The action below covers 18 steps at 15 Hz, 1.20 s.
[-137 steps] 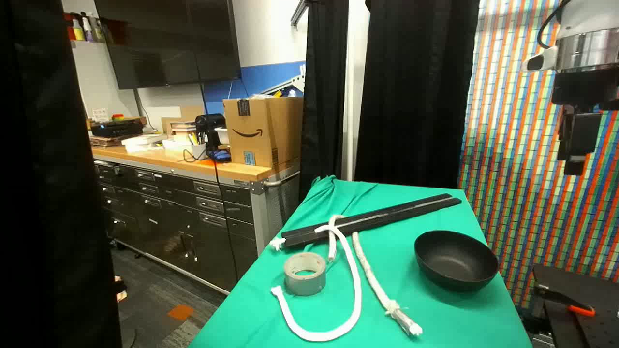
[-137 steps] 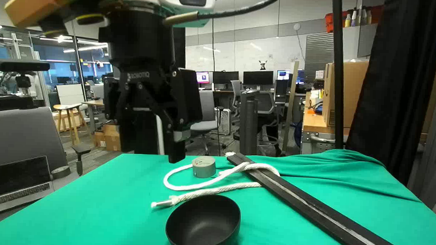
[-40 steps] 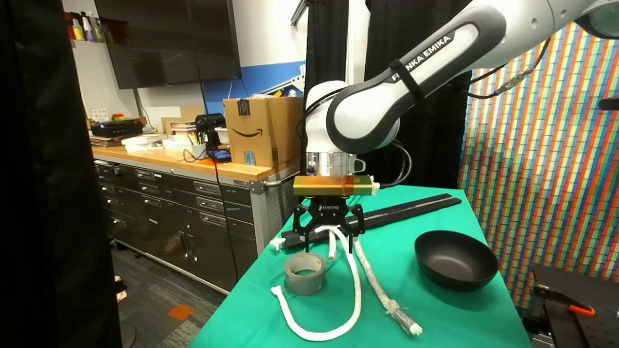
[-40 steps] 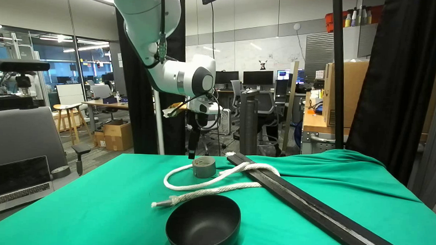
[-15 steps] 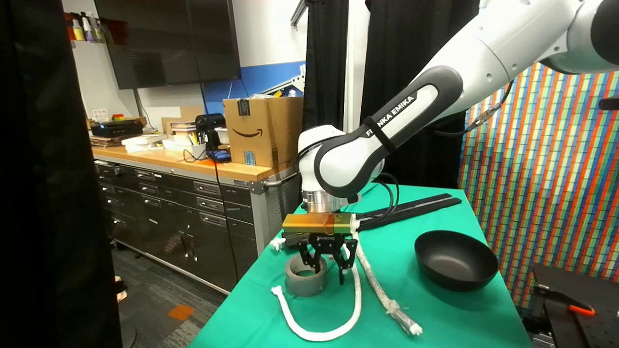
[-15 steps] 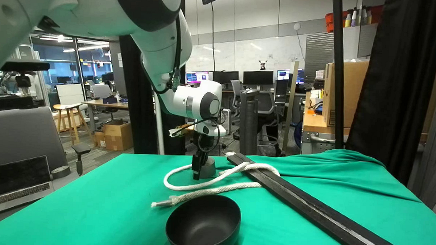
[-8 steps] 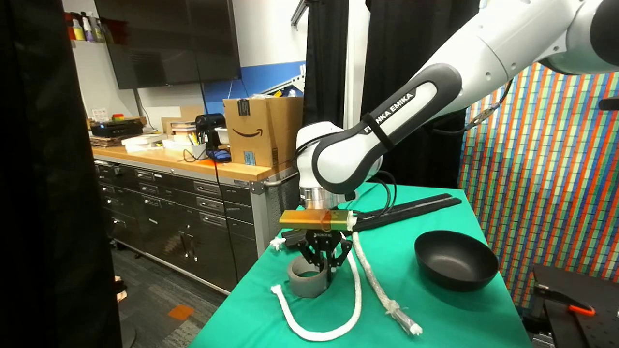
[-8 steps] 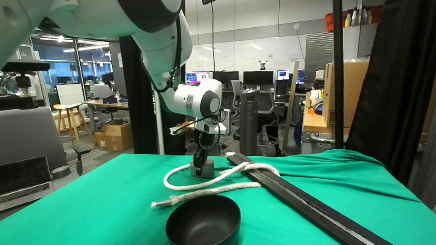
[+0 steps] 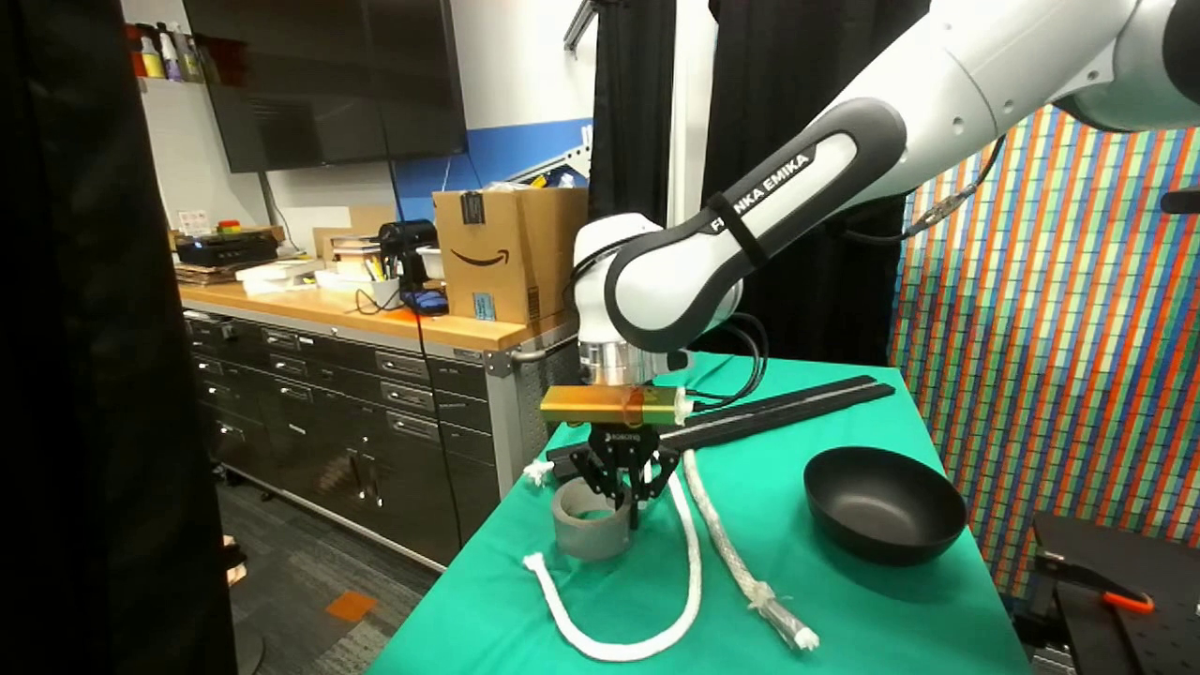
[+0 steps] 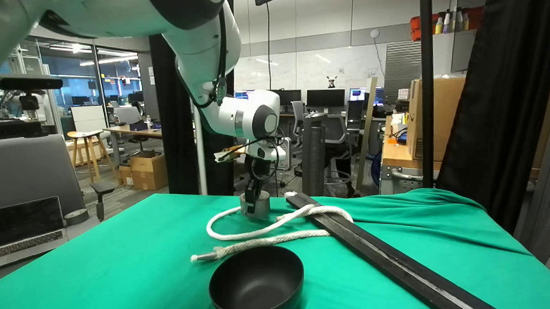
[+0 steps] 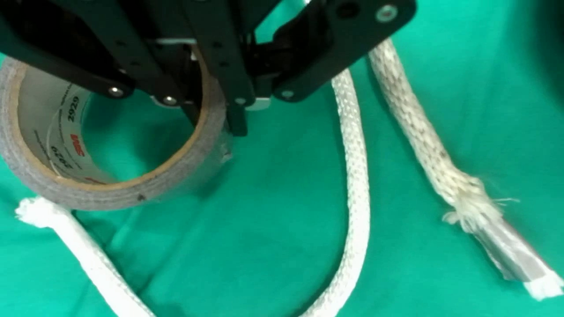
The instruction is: Put the masking tape in the bowl
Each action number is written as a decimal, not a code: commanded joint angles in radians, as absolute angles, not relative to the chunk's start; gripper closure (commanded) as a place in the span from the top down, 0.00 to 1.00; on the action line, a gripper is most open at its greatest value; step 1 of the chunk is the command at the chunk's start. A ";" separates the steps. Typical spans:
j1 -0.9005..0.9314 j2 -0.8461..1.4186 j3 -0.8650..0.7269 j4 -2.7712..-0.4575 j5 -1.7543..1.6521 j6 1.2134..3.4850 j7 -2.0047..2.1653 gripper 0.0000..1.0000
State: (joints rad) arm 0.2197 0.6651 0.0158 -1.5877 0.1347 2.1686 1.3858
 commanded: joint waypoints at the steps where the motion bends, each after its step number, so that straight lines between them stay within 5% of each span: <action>1: 0.217 0.487 0.014 -1.664 0.107 2.095 1.341 0.10; 18: 0.073 -0.165 0.028 -2.174 -0.027 1.853 0.837 0.10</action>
State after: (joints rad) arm 0.1108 -0.0901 0.0197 -2.0759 0.0117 1.8350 0.9079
